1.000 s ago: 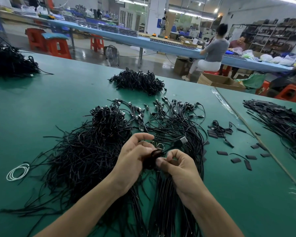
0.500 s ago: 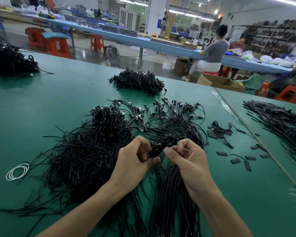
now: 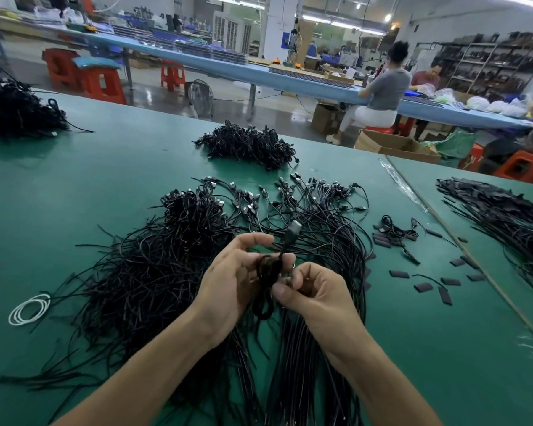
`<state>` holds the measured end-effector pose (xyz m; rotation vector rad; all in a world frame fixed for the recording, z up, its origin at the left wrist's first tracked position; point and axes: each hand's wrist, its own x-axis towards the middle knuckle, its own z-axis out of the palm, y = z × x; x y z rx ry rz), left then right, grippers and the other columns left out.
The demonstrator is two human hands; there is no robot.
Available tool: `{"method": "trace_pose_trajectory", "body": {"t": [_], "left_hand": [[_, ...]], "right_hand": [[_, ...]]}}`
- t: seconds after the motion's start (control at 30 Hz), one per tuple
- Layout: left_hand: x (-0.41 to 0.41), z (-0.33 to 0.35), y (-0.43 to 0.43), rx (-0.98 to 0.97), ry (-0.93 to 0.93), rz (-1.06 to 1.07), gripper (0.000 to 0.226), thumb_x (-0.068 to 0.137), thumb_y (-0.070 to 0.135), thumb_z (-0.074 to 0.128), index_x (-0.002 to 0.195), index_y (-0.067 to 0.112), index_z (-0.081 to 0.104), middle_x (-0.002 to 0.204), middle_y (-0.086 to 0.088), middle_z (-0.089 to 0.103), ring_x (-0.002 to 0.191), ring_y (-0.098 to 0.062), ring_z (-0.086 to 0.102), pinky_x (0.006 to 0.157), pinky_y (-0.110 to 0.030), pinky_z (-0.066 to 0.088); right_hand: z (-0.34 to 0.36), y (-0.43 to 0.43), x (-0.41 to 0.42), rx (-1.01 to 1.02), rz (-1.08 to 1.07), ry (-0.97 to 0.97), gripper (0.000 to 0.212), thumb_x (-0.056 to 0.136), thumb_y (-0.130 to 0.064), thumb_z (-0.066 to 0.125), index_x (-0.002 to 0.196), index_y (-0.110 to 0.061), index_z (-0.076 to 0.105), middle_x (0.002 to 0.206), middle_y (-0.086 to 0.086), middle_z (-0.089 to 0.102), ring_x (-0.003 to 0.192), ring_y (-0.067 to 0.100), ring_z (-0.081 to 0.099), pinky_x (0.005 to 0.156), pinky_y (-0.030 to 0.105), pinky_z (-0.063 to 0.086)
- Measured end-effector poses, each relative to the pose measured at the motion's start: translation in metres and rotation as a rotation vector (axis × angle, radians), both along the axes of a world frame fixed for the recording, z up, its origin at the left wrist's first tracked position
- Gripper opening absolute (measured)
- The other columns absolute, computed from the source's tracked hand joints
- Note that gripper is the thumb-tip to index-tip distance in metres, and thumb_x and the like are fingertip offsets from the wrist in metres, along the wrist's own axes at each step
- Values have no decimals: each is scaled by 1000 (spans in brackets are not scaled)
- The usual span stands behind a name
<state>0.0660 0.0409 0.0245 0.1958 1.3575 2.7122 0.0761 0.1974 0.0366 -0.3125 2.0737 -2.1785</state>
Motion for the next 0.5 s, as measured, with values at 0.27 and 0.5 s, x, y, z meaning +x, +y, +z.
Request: {"method": "trace_pose_trajectory", "body": {"t": [0.27,0.5], "left_hand": [[7,-13,5,-590,362,188,36,75,31,80,99,22,55,92,3,75,90,-11,68,78,-23,50],[4,-24,9,-860,214,313,42,73,38,87,85,25,49,60,7,59,50,-3,49,50,-17,42]], "right_hand": [[-4,9,-10,-7,-195,-33,38,83,3,74,72,-16,43,72,7,66,67,10,63,65,17,52],[-2,6,-10,68,-194,99,39,85,6,71,69,-16,43,72,0,69,71,8,67,71,17,54]]}}
